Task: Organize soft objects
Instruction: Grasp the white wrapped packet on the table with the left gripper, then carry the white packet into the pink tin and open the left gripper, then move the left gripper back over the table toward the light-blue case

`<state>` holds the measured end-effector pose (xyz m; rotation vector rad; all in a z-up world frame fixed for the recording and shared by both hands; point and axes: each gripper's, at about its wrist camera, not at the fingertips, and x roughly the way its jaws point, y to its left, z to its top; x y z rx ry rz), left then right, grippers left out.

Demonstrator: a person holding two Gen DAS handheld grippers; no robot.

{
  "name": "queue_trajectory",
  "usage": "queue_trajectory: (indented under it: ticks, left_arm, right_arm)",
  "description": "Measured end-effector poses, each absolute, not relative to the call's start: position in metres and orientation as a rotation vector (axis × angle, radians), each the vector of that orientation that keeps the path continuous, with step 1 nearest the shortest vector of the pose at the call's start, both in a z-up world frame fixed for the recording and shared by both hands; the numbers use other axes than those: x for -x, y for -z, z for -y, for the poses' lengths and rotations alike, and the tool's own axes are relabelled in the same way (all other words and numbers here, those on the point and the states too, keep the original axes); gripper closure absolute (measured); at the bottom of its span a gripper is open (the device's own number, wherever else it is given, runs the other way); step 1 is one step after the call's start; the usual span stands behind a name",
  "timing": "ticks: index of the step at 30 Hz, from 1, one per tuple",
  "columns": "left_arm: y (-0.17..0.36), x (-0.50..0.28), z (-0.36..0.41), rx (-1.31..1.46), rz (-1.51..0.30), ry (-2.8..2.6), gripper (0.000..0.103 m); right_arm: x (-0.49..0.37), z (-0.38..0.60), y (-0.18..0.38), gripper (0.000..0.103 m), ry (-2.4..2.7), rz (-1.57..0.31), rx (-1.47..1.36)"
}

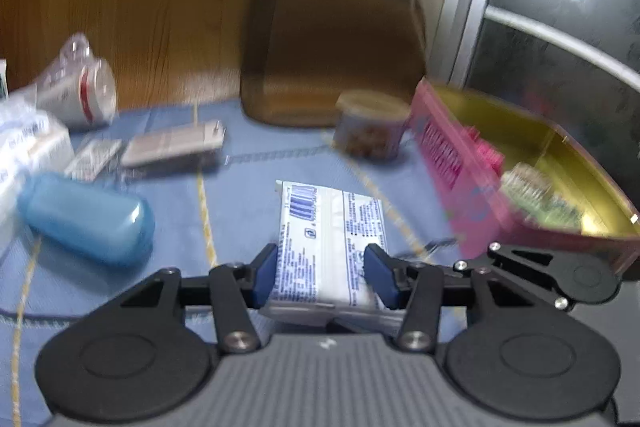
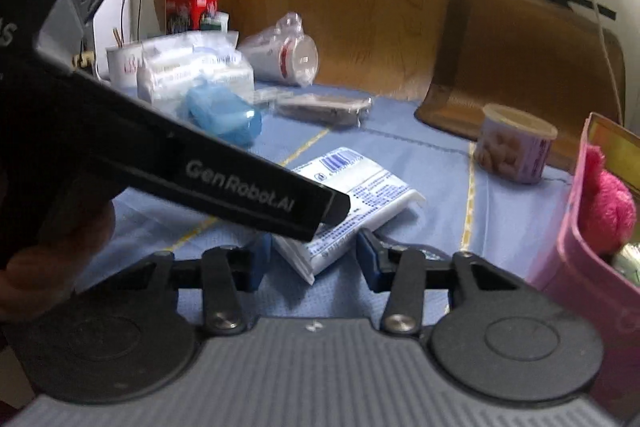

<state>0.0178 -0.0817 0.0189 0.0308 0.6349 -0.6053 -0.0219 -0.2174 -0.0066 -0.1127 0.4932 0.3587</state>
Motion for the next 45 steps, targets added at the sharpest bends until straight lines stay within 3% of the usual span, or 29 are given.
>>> queue_trajectory:
  ticks: [10, 24, 27, 28, 31, 32, 45]
  left_arm:
    - [-0.081, 0.008, 0.148, -0.083, -0.448, 0.747, 0.056]
    - [-0.057, 0.028, 0.285, -0.231, -0.479, 0.941, 0.056]
    - [-0.048, 0.030, 0.299, -0.259, -0.497, 0.941, 0.049]
    - [-0.046, 0.031, 0.301, -0.265, -0.500, 0.937, 0.048]
    - [-0.045, 0.036, 0.295, -0.267, -0.469, 0.924, 0.037]
    - [-0.046, 0.037, 0.291, -0.262, -0.461, 0.923, 0.032]
    - [-0.080, 0.038, 0.207, -0.058, -0.375, 0.867, 0.025]
  right_arm:
    - [0.067, 0.250, -0.036, 0.055, -0.175, -0.182, 0.147]
    - [0.081, 0.339, -0.025, 0.054, 0.147, -0.219, 0.054]
    - [0.078, 0.349, -0.019, 0.054, 0.233, -0.237, 0.055]
    - [0.076, 0.352, -0.017, 0.053, 0.281, -0.234, 0.062]
    - [0.076, 0.362, -0.014, 0.029, 0.357, -0.230, 0.048]
    - [0.078, 0.365, -0.014, 0.027, 0.360, -0.222, 0.032]
    - [0.087, 0.337, -0.027, 0.026, 0.313, -0.146, 0.052]
